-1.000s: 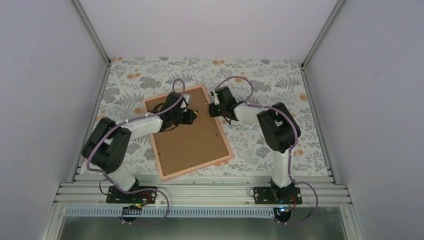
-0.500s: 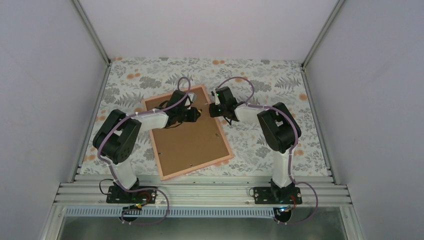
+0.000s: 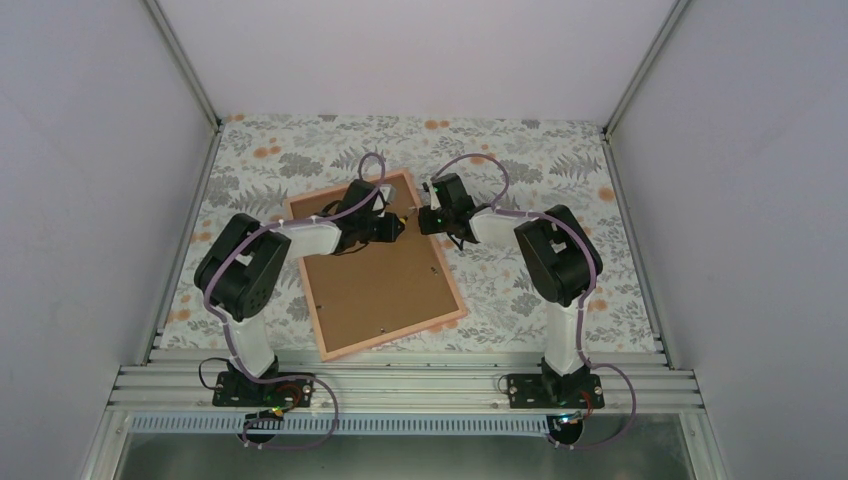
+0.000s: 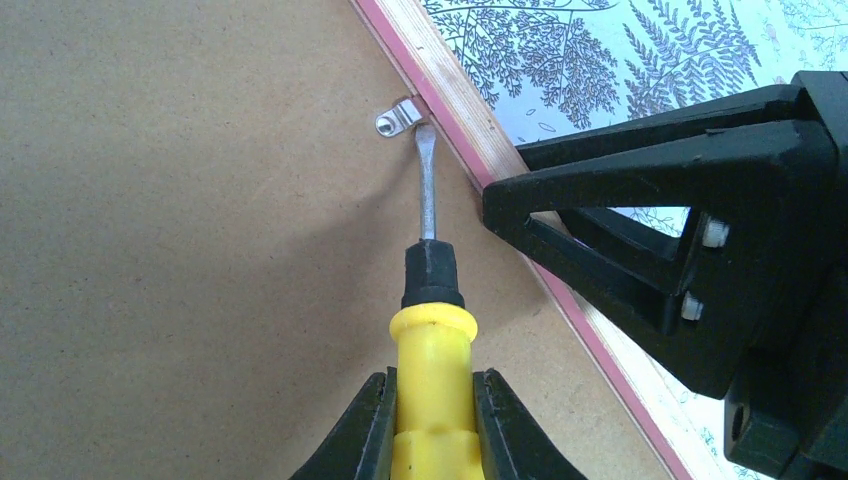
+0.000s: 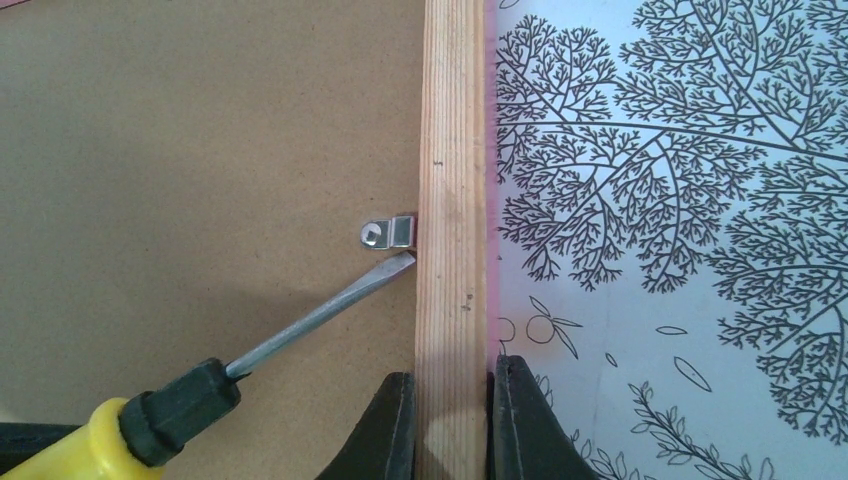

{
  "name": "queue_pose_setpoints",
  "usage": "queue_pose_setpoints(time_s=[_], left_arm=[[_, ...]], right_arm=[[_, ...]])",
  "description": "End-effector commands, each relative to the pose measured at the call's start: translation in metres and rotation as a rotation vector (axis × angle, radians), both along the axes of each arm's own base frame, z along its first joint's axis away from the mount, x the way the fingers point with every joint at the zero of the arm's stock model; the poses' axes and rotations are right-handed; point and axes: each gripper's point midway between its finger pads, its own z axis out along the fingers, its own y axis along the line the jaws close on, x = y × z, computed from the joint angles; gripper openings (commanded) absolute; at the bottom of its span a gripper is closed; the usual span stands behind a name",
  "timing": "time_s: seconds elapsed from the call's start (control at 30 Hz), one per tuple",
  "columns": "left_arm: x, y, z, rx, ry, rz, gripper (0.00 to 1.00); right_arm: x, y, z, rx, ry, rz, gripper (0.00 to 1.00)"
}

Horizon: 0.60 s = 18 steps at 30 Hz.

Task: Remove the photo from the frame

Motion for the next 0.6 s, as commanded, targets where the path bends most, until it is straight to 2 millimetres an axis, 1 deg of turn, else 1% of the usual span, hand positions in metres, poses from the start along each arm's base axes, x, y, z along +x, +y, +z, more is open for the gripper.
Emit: queue_pose_setpoints(time_s=[0.0, 0.4, 0.57], left_arm=[[0.009, 0.003, -0.003, 0.006, -0.003, 0.046, 0.02], [0.019, 0.018, -0.012, 0.014, -0.016, 0.185, 0.02], [0.021, 0.028, -0.018, 0.019, -0.012, 0.258, 0.02]], right_arm=[[-0.026, 0.002, -0.020, 0.014, 0.105, 0.046, 0.04], [-0.029, 0.001, -0.023, 0.018, 0.114, 0.044, 0.04], [-0.032, 0.000, -0.026, 0.020, 0.124, 0.042, 0.04]])
